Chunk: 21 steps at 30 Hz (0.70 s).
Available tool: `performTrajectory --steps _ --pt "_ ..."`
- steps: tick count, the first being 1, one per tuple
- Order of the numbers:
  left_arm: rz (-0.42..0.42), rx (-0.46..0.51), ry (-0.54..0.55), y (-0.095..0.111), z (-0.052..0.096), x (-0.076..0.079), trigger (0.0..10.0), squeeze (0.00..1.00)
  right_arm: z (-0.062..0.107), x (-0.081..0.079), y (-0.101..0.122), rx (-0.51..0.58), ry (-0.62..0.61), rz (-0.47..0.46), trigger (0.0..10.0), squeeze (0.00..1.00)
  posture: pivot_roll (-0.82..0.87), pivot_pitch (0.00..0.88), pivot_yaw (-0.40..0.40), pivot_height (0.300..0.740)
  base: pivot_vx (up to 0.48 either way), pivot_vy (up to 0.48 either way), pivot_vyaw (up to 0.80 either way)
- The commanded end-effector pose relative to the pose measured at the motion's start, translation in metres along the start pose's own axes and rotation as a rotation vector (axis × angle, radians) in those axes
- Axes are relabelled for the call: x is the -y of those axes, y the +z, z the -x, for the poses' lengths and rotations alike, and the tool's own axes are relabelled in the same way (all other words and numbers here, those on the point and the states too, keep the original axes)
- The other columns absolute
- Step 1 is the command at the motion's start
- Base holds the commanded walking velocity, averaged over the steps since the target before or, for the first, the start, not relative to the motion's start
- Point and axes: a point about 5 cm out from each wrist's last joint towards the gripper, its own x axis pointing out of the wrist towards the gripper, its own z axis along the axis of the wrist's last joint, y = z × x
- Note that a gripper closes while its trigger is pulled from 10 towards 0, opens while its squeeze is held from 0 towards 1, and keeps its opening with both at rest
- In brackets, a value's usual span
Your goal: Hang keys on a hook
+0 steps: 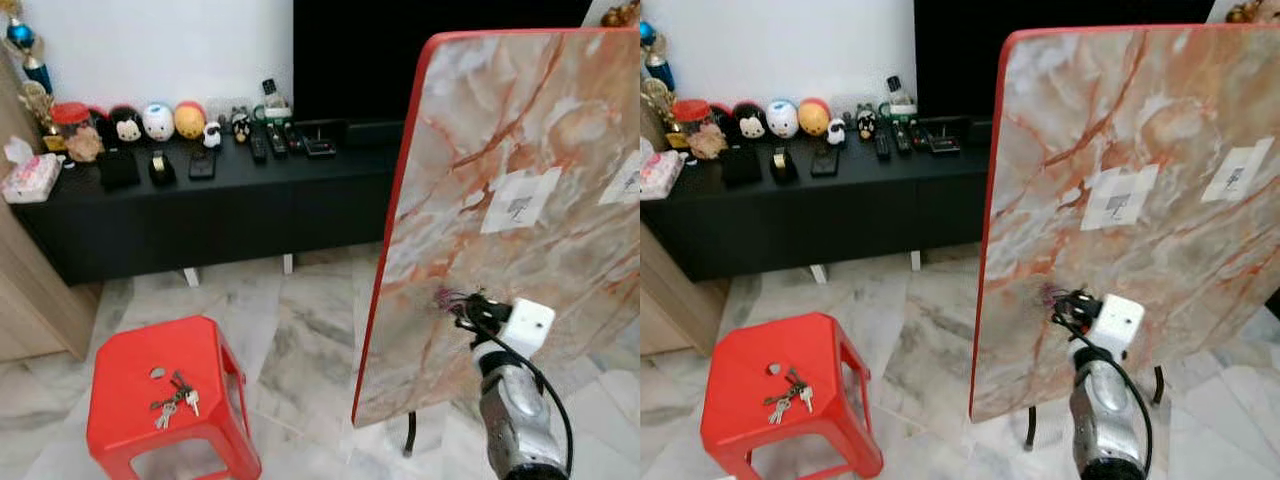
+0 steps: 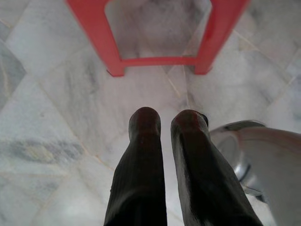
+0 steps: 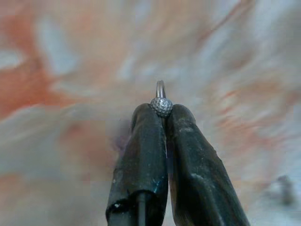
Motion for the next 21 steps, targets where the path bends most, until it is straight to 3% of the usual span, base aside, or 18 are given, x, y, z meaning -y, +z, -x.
performTrajectory --steps 1,6,8,9,15,16,21 --pt "0.002 -0.026 -0.001 -0.004 0.0 0.003 10.0 0.0 -0.008 0.004 0.019 0.078 -0.032 0.046 10.0 0.0 0.18 0.008 -0.063 0.74 0.0 0.0 0.0" --pt "0.002 -0.026 0.001 -0.003 0.0 0.003 10.0 0.0 -0.014 0.007 0.034 0.13 -0.06 0.108 10.0 0.0 0.18 0.006 -0.063 0.74 0.0 0.0 0.0" --pt "0.002 -0.026 0.007 -0.002 0.0 -0.001 10.0 0.0 -0.018 0.003 0.04 0.149 -0.041 0.179 10.0 0.0 0.17 0.008 -0.061 0.74 0.0 0.0 0.0" --pt "0.002 -0.026 0.012 -0.002 0.0 -0.007 10.0 0.0 -0.021 -0.001 0.043 0.153 -0.031 0.267 10.0 0.0 0.17 0.008 -0.061 0.74 0.0 0.0 0.0" --pt "0.01 -0.021 0.025 0.0 0.002 -0.021 10.0 0.0 -0.026 -0.011 0.055 0.213 -0.01 0.365 10.0 0.0 0.17 0.007 -0.06 0.74 0.0 0.0 0.0" --pt "0.011 -0.019 0.026 0.0 0.003 -0.023 10.0 0.0 -0.026 -0.014 0.06 0.251 -0.008 0.419 10.0 0.0 0.18 0.006 -0.062 0.74 0.0 0.0 0.0" --pt "0.012 -0.017 0.024 0.0 0.002 -0.02 10.0 0.0 -0.025 -0.016 0.066 0.304 -0.047 0.53 10.0 0.0 0.18 0.006 -0.061 0.74 0.0 0.0 0.0"
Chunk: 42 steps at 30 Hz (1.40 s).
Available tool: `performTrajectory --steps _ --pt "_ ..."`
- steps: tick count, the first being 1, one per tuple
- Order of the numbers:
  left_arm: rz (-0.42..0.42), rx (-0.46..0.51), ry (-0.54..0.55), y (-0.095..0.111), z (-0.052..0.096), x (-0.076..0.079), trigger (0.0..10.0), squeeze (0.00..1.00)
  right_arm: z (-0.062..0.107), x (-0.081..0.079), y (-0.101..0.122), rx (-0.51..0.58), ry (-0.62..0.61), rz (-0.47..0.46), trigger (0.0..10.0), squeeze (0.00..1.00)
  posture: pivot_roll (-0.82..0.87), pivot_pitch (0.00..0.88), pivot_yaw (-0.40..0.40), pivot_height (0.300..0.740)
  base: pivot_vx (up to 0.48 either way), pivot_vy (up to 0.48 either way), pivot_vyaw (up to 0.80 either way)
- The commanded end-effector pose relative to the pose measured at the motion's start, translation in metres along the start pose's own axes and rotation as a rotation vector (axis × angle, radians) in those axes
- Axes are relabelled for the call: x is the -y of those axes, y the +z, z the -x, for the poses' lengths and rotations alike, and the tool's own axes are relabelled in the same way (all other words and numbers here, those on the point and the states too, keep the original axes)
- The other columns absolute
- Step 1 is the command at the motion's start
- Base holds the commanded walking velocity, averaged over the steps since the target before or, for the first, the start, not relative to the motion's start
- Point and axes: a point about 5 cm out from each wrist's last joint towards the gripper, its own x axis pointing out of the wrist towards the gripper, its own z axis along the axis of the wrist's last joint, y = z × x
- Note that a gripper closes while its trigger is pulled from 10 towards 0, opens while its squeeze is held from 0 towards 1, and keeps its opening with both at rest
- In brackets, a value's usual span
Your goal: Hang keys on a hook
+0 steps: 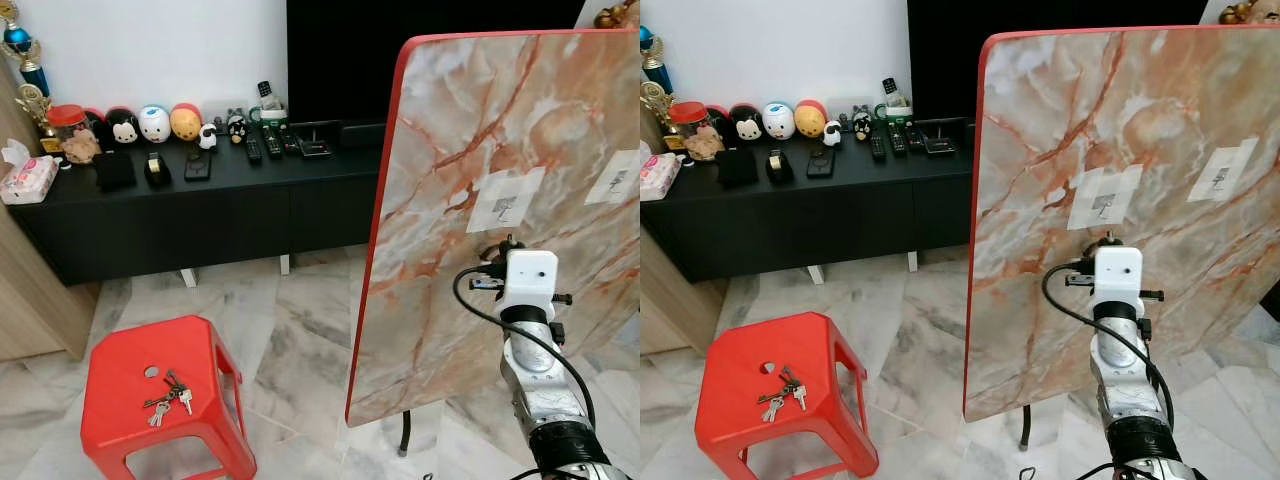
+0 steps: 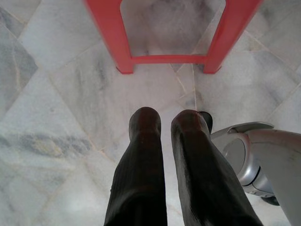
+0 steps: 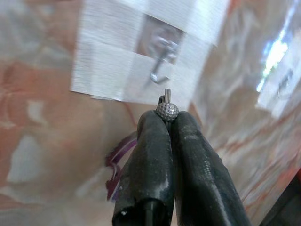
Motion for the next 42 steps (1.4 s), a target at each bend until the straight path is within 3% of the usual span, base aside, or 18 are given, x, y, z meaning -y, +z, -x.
performTrajectory --steps 1,7,18,29,33,37,42 --pt "0.01 -0.019 -0.009 -0.005 0.0 0.006 10.0 0.0 -0.005 0.009 0.01 0.046 -0.047 0.046 10.0 0.0 0.18 0.006 -0.061 0.74 0.0 0.0 0.0" --pt "0.008 -0.026 -0.031 -0.008 -0.001 0.026 10.0 0.0 -0.003 0.014 0.005 0.033 -0.096 0.092 10.0 0.0 0.18 0.009 -0.064 0.74 0.0 0.0 0.0" --pt "0.005 -0.029 -0.035 -0.008 -0.002 0.033 10.0 0.0 -0.004 0.016 0.007 0.053 -0.105 0.161 10.0 0.0 0.18 0.009 -0.062 0.74 0.0 0.0 0.0" --pt "0.018 -0.013 0.008 -0.004 0.003 -0.01 10.0 0.0 -0.009 0.009 0.015 0.106 -0.042 0.266 10.0 0.0 0.18 0.007 -0.065 0.74 0.0 0.0 0.0" --pt "0.018 -0.009 0.008 -0.002 0.002 -0.012 10.0 0.0 -0.012 0.01 0.016 0.098 -0.047 0.283 10.0 0.0 0.18 0.006 -0.065 0.74 0.0 0.0 0.0" --pt "0.018 -0.004 0.003 -0.001 0.001 -0.009 10.0 0.0 -0.012 0.01 0.016 0.098 -0.045 0.291 10.0 0.0 0.18 0.005 -0.066 0.74 0.0 0.0 0.0" --pt "0.009 -0.003 -0.021 -0.002 -0.002 0.016 10.0 0.0 -0.015 0.012 0.018 0.095 -0.051 0.316 10.0 0.0 0.18 0.003 -0.066 0.74 0.0 0.0 0.0"
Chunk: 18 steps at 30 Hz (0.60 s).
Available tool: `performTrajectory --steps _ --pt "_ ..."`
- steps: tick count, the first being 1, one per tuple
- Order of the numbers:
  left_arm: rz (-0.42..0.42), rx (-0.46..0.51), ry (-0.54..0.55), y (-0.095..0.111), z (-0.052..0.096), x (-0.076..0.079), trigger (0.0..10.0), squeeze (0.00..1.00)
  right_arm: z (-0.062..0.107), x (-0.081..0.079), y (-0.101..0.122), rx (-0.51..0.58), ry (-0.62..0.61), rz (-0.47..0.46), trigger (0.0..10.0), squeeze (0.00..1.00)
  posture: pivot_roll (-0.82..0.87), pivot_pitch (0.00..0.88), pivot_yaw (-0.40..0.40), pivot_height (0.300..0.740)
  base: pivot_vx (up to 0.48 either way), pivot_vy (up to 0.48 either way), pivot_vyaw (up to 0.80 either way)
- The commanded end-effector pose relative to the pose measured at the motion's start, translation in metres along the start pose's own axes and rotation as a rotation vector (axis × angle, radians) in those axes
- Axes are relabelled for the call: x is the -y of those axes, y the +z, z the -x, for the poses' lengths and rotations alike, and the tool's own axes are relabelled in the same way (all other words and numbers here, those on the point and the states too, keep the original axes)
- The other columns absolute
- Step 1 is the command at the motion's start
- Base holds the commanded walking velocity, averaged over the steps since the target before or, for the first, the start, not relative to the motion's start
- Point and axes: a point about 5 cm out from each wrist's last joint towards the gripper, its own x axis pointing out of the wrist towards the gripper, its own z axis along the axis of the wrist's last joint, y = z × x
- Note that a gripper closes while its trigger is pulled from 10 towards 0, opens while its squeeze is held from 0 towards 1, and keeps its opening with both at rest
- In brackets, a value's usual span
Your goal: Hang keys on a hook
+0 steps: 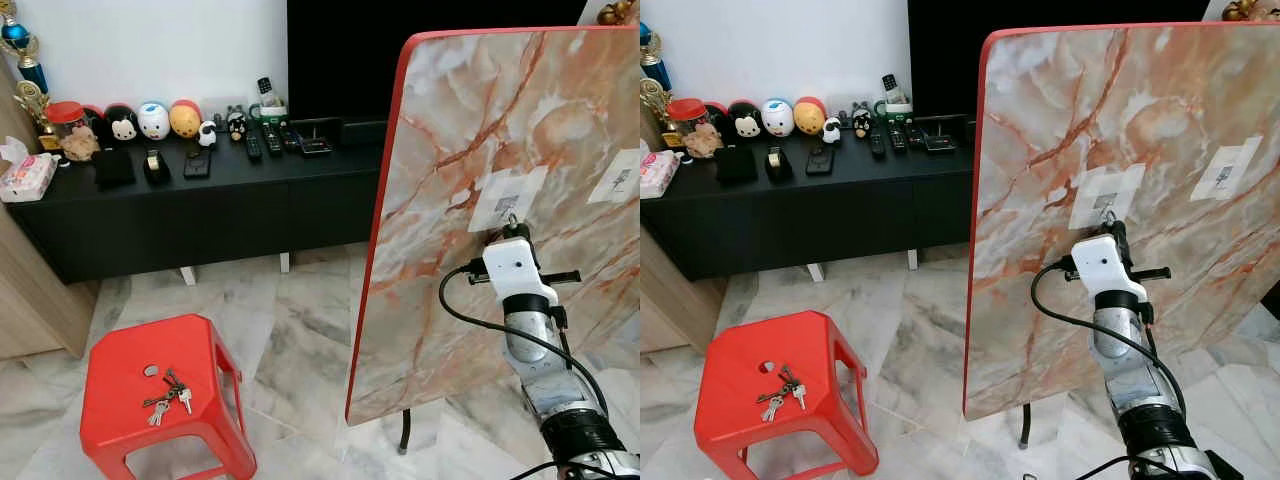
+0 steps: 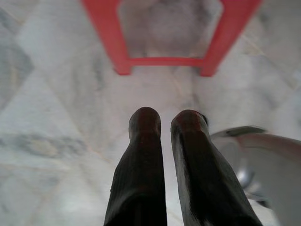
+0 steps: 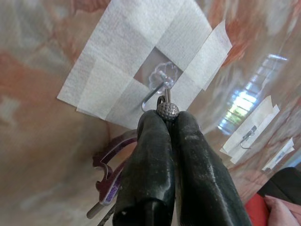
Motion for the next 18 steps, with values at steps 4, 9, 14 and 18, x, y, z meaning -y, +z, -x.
performTrajectory --steps 4,9,14,18 --pt "-0.02 -0.015 -0.02 -0.005 -0.001 0.019 10.0 0.0 -0.006 0.006 0.006 0.019 -0.02 0.019 10.0 0.0 0.18 0.002 -0.066 0.74 0.0 0.0 0.0" --pt "-0.026 -0.024 -0.038 -0.007 -0.002 0.043 10.0 0.0 -0.008 0.005 0.007 0.014 -0.004 0.006 10.0 0.0 0.18 0.003 -0.066 0.74 0.0 0.0 0.0" --pt "-0.027 -0.025 -0.028 -0.006 -0.002 0.035 10.0 0.0 -0.009 0.001 0.012 0.016 0.033 -0.012 10.0 0.0 0.18 0.002 -0.066 0.74 0.0 0.0 0.0" --pt "-0.024 -0.018 -0.006 -0.005 -0.001 0.016 10.0 0.0 -0.01 -0.002 0.013 0.008 0.06 -0.024 10.0 0.0 0.18 0.003 -0.066 0.74 0.0 0.0 0.0"
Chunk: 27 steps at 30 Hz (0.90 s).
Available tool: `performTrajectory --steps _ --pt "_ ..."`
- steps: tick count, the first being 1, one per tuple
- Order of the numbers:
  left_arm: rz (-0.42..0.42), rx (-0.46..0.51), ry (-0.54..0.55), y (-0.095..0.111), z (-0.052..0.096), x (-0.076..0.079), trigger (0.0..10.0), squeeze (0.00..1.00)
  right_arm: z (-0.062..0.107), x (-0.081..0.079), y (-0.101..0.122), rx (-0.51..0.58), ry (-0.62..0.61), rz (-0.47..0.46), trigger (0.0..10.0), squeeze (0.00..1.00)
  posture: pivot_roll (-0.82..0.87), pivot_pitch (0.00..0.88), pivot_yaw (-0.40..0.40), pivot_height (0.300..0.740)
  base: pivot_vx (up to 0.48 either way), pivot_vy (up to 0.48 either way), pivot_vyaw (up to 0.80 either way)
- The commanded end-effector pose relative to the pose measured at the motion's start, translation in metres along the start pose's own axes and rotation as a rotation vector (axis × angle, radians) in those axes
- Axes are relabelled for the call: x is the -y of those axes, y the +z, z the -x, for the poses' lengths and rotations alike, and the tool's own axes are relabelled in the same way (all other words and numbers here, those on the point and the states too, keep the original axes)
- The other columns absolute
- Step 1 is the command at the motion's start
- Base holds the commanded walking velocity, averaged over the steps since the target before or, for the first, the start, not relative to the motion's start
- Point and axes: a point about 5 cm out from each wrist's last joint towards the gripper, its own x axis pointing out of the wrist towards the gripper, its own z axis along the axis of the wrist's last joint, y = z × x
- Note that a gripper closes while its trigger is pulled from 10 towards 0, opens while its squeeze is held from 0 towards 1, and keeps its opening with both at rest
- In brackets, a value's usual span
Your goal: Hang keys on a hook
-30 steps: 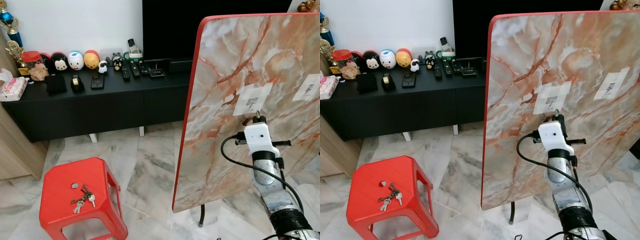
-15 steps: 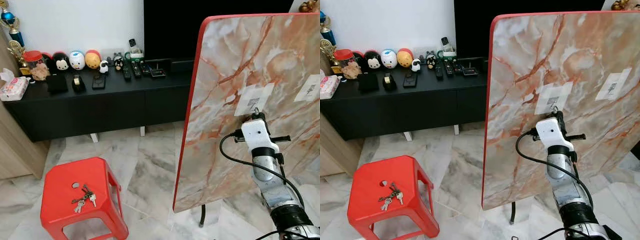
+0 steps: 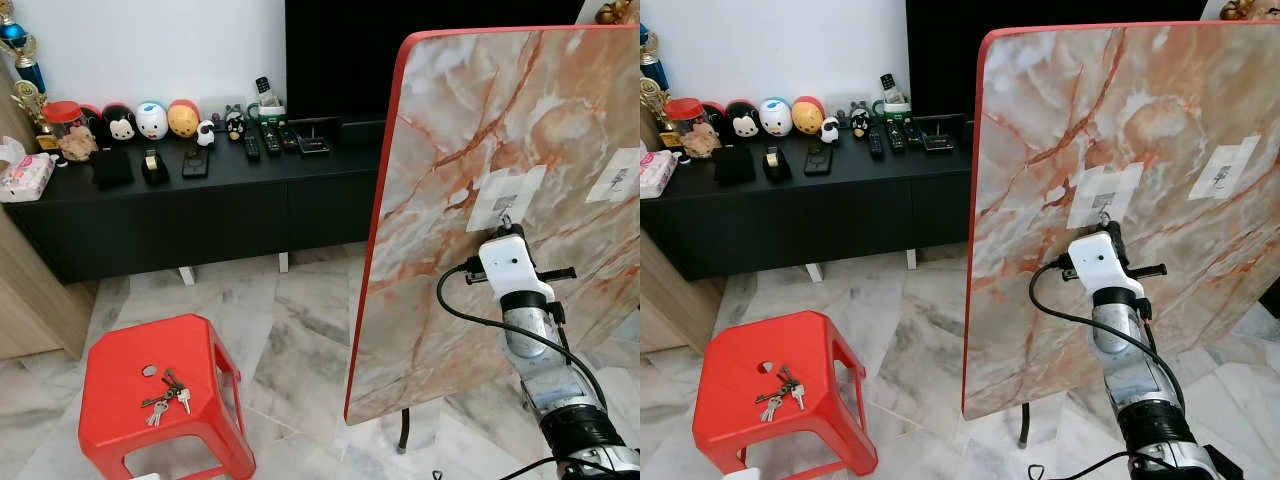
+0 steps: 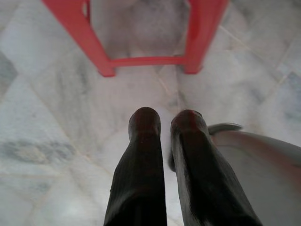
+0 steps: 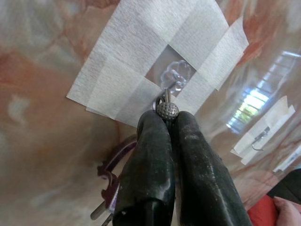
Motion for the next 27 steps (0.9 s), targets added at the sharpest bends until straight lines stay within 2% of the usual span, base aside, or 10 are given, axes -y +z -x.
performTrajectory --steps 1,3,11,13,14,18,24,27 --pt "0.009 -0.019 0.01 -0.006 0.003 -0.011 10.0 0.0 -0.006 0.001 0.009 0.018 0.007 -0.009 10.0 0.0 0.18 0.003 -0.066 0.74 0.0 0.0 0.0" --pt "0.012 -0.016 0.02 -0.006 0.004 -0.022 10.0 0.0 -0.006 0.0 0.009 0.016 0.02 -0.009 10.0 0.0 0.18 0.003 -0.066 0.74 0.0 0.0 0.0" --pt "0.012 -0.016 0.021 -0.006 0.004 -0.024 10.0 0.0 -0.007 0.0 0.01 0.015 0.022 -0.008 10.0 0.0 0.18 0.003 -0.066 0.74 0.0 0.0 0.0" --pt "0.009 -0.017 -0.001 -0.009 0.003 -0.001 10.0 0.0 -0.008 0.0 0.01 -0.003 0.041 -0.019 10.0 0.0 0.18 0.005 -0.068 0.74 0.0 0.0 0.0" --pt "0.008 -0.019 -0.006 -0.01 0.003 0.005 10.0 0.0 -0.008 0.0 0.01 -0.007 0.046 -0.021 10.0 0.0 0.18 0.005 -0.068 0.74 0.0 0.0 0.0" --pt "0.007 -0.03 -0.015 -0.015 0.004 0.013 10.0 0.0 -0.007 -0.002 0.009 -0.014 0.061 -0.024 10.0 0.0 0.18 0.006 -0.068 0.74 0.0 0.0 0.0" --pt "0.008 -0.044 -0.009 -0.02 0.006 0.006 10.0 0.0 -0.005 -0.003 0.005 -0.043 0.067 -0.02 10.0 0.0 0.18 0.006 -0.069 0.74 0.0 0.0 0.0" --pt "0.01 -0.044 0.007 -0.021 0.008 -0.01 10.0 0.0 -0.004 -0.004 0.005 -0.045 0.083 -0.026 10.0 0.0 0.18 0.008 -0.07 0.74 0.0 0.0 0.0"
